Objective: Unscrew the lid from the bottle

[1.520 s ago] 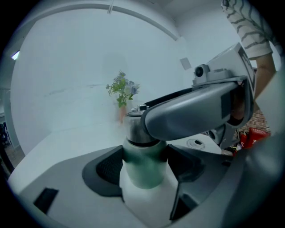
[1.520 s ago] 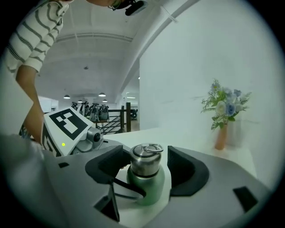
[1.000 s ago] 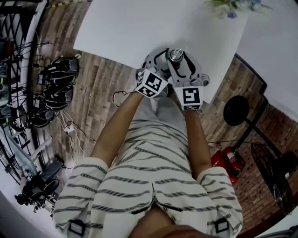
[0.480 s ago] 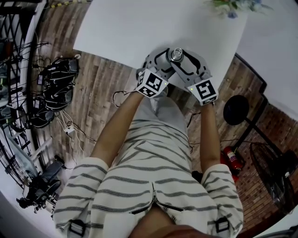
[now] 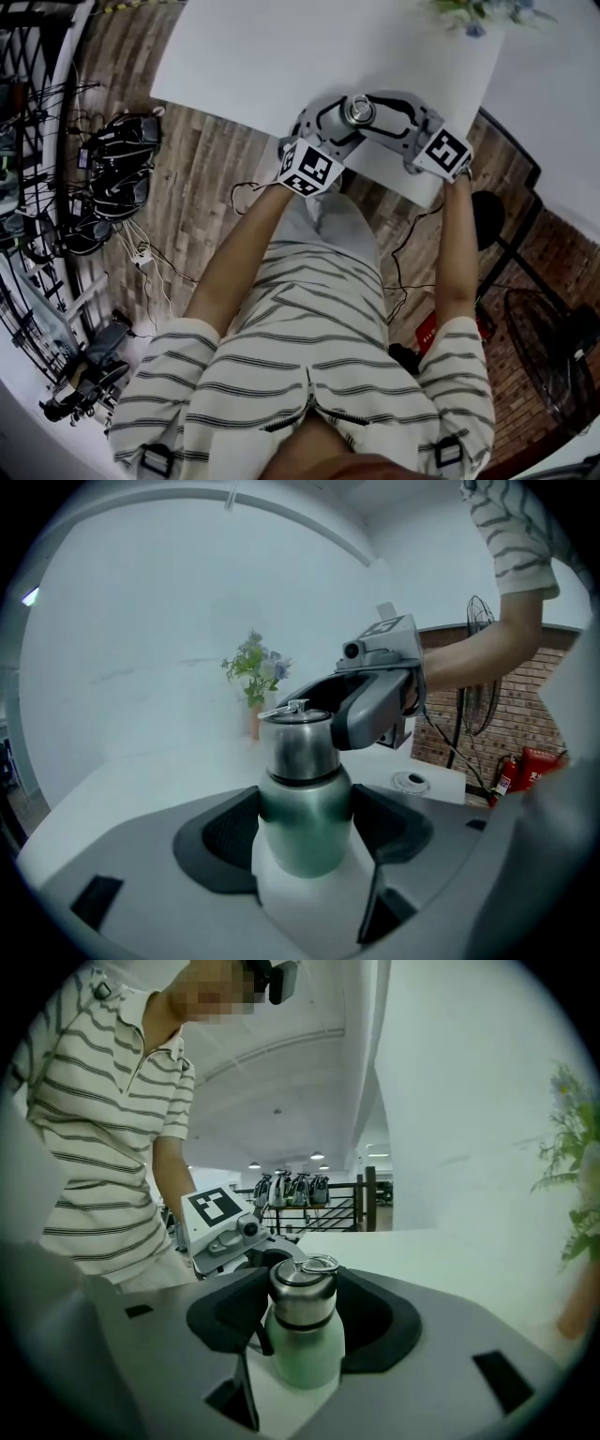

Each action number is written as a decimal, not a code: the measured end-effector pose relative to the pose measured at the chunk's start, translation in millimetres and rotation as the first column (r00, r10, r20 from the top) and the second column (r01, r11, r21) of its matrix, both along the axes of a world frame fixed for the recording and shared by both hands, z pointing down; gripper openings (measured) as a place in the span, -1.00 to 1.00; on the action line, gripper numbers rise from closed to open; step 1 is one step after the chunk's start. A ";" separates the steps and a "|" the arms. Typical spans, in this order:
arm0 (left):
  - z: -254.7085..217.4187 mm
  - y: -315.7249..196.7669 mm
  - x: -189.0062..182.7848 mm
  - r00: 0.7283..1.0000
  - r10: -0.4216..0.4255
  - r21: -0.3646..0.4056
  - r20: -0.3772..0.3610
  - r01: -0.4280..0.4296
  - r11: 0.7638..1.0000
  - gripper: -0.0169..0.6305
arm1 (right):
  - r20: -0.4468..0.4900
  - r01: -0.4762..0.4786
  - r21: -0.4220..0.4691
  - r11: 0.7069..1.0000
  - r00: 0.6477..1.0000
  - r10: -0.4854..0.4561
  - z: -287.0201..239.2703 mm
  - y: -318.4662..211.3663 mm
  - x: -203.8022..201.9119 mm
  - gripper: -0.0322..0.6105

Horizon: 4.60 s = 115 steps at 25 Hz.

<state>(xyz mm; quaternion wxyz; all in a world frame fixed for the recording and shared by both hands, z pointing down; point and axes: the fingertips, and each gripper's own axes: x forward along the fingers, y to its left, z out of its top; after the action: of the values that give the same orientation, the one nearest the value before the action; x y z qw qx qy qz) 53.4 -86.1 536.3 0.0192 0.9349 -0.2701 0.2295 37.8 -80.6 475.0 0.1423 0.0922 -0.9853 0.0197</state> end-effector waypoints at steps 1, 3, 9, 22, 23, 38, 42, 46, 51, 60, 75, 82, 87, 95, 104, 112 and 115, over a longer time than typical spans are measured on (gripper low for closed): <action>0.6 0.0 1.1 1.000 0.002 0.000 0.001 -0.002 1.000 0.01 | -0.013 0.023 -0.005 1.000 1.000 -0.023 1.4 0.2 1.3 -0.16; 1.9 0.1 2.5 1.000 0.004 0.001 0.002 -0.004 1.000 0.01 | -0.029 0.053 -0.014 0.998 0.998 -0.054 3.2 0.3 2.5 -0.16; 3.1 0.2 1.0 1.000 0.009 0.002 0.001 -0.009 1.000 0.01 | -0.051 0.066 -0.016 0.998 0.996 -0.067 4.8 0.4 0.5 -0.16; 0.5 0.7 -1.2 1.000 0.008 0.002 -0.002 -0.008 1.000 0.01 | 0.070 -0.353 0.067 0.933 0.935 0.349 -32.1 -7.0 -1.7 0.02; 0.1 1.3 -1.2 1.000 0.009 0.002 -0.002 -0.009 1.000 0.01 | 0.069 -0.413 0.063 0.909 0.910 0.409 -30.0 -7.4 -1.2 0.02; 1.3 1.4 -3.4 1.000 0.007 0.003 -0.009 -0.007 1.000 0.01 | 0.001 -0.735 -0.019 0.678 0.678 0.735 7.3 -6.3 -3.0 -0.17; 0.5 0.2 -5.3 1.000 0.007 0.002 -0.011 -0.007 1.000 0.01 | -0.012 -0.708 -0.014 0.706 0.706 0.708 6.9 -6.6 -4.3 -0.16; 0.2 1.3 -3.5 1.000 0.011 -0.001 -0.010 -0.011 1.000 0.01 | 0.010 -0.625 0.000 0.781 0.780 0.625 3.9 -4.9 -4.2 -0.16; -0.6 -1.8 -1.7 1.000 0.020 0.000 -0.008 -0.020 1.000 0.01 | 0.045 -0.404 -0.012 0.915 0.914 0.404 1.8 -5.5 -1.8 -0.16; 1.3 0.2 -2.0 1.000 0.027 -0.004 -0.011 -0.027 1.000 0.01 | 0.045 -0.099 -0.030 0.995 0.994 0.100 1.4 -1.4 -3.6 -0.16; 0.5 0.3 -1.6 0.999 0.035 -0.003 -0.006 -0.035 0.999 0.01 | 0.034 -0.028 -0.085 0.996 0.999 0.031 -0.7 -2.7 -3.3 -0.13; -0.7 -0.6 -1.9 1.000 0.029 -0.001 -0.007 -0.029 1.000 0.01 | 0.070 -0.297 0.027 0.954 0.953 0.295 -23.0 -10.8 0.3 0.10; -0.4 0.1 -1.6 1.000 0.029 0.001 -0.009 -0.029 1.000 0.01 | 0.065 -0.528 0.010 0.849 0.848 0.526 -13.9 -9.1 -2.1 -0.02; 1.5 0.6 -1.9 1.000 0.027 -0.002 -0.010 -0.027 1.000 0.01 | 0.031 -0.643 -0.007 0.766 0.765 0.643 0.4 -9.5 -5.7 -0.07; 1.2 0.5 -1.0 1.000 0.026 0.000 -0.012 -0.026 1.000 0.01 | 0.050 -0.669 0.011 0.743 0.743 0.668 -0.4 -12.5 -2.6 -0.11; 1.2 0.3 1.8 0.999 0.032 -0.001 -0.011 -0.032 0.999 0.01 | 0.091 -0.475 -0.021 0.880 0.875 0.475 -4.2 -7.5 -1.6 -0.14; 1.3 -0.4 0.8 1.000 0.030 -0.003 -0.010 -0.030 1.000 0.01 | 0.086 -0.306 -0.019 0.952 0.948 0.306 -4.5 -5.5 -2.7 -0.15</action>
<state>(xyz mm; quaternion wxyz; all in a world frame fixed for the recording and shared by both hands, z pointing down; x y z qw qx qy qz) 54.1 -86.4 537.6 0.0186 0.9399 -0.2556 0.2257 35.1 -86.2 470.5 0.0942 0.2424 -0.9644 0.0485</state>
